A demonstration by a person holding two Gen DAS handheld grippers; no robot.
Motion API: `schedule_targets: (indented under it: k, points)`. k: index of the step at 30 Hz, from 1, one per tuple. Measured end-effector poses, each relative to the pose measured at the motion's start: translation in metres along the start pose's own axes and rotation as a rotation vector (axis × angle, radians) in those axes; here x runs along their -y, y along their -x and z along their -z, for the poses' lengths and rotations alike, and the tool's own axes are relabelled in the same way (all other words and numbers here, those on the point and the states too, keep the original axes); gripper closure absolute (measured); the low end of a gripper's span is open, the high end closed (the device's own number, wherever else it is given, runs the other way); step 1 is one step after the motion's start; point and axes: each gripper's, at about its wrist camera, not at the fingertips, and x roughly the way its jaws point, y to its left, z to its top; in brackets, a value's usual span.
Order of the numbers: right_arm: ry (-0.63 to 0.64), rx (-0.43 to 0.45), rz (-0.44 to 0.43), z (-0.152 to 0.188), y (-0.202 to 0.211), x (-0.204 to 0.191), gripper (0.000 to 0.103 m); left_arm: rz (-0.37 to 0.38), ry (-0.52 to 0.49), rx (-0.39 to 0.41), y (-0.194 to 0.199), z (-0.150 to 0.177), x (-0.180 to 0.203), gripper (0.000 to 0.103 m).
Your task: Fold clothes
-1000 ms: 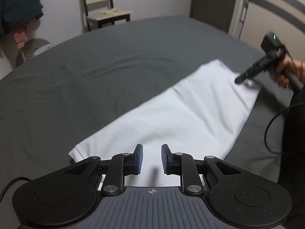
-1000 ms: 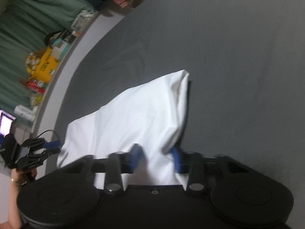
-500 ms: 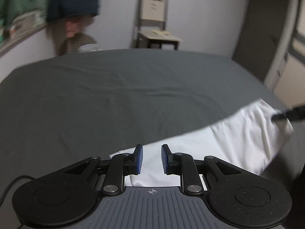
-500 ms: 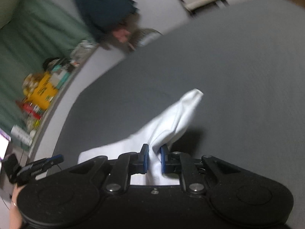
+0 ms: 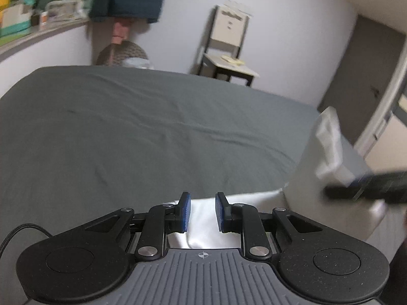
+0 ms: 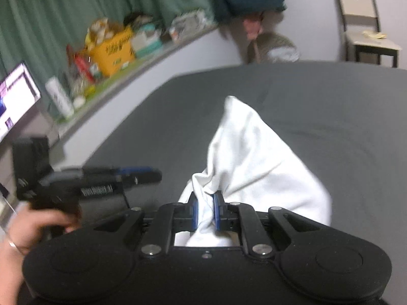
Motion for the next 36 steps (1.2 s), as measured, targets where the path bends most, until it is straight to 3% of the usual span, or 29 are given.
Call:
schedule_targets:
  k: [5, 9, 13, 17, 20, 22, 24, 27, 29, 30, 31, 34, 36]
  points:
    - [0.027, -0.092, 0.027, 0.014, -0.059, -0.024, 0.094, 0.003, 0.085, 0.051, 0.004, 0.008, -0.016, 0.083]
    - [0.03, -0.134, 0.009, 0.023, -0.09, -0.037, 0.097, 0.013, 0.092, 0.071, 0.001, 0.013, -0.018, 0.083]
    - [0.028, -0.151, -0.012, 0.028, -0.109, -0.045, 0.099, 0.016, 0.118, 0.073, -0.007, 0.013, -0.022, 0.083]
    - [0.131, -0.144, 0.044, 0.044, -0.107, -0.051, 0.097, 0.019, 0.132, 0.063, -0.013, 0.013, -0.026, 0.083]
    - [0.23, -0.075, 0.027, 0.049, -0.08, -0.06, 0.084, 0.017, 0.145, 0.064, -0.014, 0.013, -0.028, 0.083]
    - [0.332, -0.004, 0.007, 0.058, -0.05, -0.066, 0.051, 0.017, 0.157, 0.067, -0.015, 0.014, -0.029, 0.083]
    - [0.427, 0.063, 0.043, 0.069, -0.023, -0.069, 0.034, 0.024, 0.177, 0.058, -0.019, 0.014, -0.03, 0.082]
    - [0.567, 0.072, 0.124, 0.089, -0.008, -0.071, 0.028, 0.037, 0.188, 0.02, -0.035, 0.012, -0.026, 0.082]
    - [0.612, 0.054, 0.146, 0.1, -0.014, -0.074, 0.028, 0.021, 0.168, -0.007, -0.047, 0.009, -0.021, 0.047]
    - [0.635, 0.046, 0.158, 0.105, -0.017, -0.075, 0.028, 0.002, 0.139, -0.013, -0.052, 0.008, -0.016, 0.004]
    - [0.658, 0.037, 0.169, 0.111, -0.02, -0.076, 0.03, -0.017, 0.111, -0.018, -0.058, 0.007, -0.012, 0.0]
    - [0.641, 0.041, 0.171, 0.119, -0.03, -0.08, 0.037, -0.028, 0.036, -0.036, -0.07, 0.002, -0.002, 0.0]
    - [0.633, 0.044, 0.164, 0.12, -0.033, -0.082, 0.042, -0.026, 0.05, -0.055, -0.077, 0.0, -0.005, 0.0]
